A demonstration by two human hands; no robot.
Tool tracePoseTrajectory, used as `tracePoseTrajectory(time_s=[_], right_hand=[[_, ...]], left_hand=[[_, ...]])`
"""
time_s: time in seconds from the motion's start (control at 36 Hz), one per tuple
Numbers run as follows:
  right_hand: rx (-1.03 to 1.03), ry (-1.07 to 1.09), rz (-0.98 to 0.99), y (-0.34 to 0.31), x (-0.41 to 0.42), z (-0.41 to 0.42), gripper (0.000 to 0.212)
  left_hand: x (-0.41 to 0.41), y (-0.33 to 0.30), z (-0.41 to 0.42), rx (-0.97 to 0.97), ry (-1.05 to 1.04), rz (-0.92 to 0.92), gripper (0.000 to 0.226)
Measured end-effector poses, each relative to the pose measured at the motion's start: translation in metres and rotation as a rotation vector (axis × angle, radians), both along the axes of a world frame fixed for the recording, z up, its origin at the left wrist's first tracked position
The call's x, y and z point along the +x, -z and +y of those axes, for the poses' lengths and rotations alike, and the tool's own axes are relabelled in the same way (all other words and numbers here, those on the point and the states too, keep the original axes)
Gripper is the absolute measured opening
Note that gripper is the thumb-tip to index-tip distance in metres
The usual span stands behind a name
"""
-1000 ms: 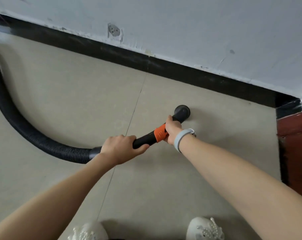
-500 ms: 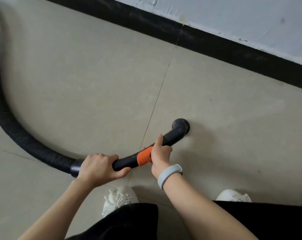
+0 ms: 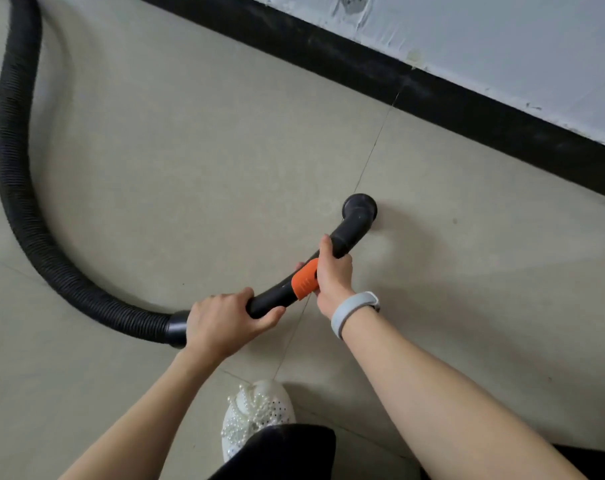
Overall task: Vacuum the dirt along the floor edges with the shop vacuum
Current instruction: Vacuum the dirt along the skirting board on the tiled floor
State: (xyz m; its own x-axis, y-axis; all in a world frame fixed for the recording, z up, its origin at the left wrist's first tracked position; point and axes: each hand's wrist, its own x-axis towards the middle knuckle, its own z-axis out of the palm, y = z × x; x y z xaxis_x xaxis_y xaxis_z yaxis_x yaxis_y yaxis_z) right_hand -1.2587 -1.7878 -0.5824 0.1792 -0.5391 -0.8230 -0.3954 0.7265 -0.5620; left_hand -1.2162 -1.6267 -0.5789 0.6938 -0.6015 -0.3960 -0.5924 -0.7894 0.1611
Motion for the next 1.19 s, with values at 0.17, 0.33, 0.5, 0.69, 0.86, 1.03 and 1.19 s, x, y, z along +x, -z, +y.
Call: tracePoseTrajectory(time_s=[0.17,0.33,0.5,0.69,0.86,1.03,1.19], right_hand=[[0.090,0.139,-0.279,-0.006,0.007,-0.024,0.050],[0.086,-0.172,-0.114,-0.003,0.003,-0.045,0.048],[-0.582,-1.051,0.367,-0.021,-0.005,-0.059,0.062],[-1.499,-1.382,0.176,-0.010,-0.015,-0.096,0.039],[-1.388,-1.833,0.108,-0.003,0.010,-0.106,0.056],[-1.410,-1.832,0.134,0.003,0.021,-0.085,0.043],[-1.202,-1.791,0.179,0.001,0.039,-0.063,0.045]], left_hand=[[-0.002,-0.007,-0.047,-0.047,-0.068,0.014,0.054],[0.004,0.001,-0.047,-0.071,-0.022,0.004,0.053],[0.036,-0.004,-0.027,-0.025,-0.011,0.050,0.058],[0.078,-0.021,-0.012,0.020,0.097,0.056,0.056],[0.093,-0.026,0.002,0.053,0.173,-0.013,0.057],[0.109,-0.002,0.023,-0.214,0.103,-0.327,0.066],[0.117,-0.004,0.033,-0.276,-0.174,-0.367,0.079]])
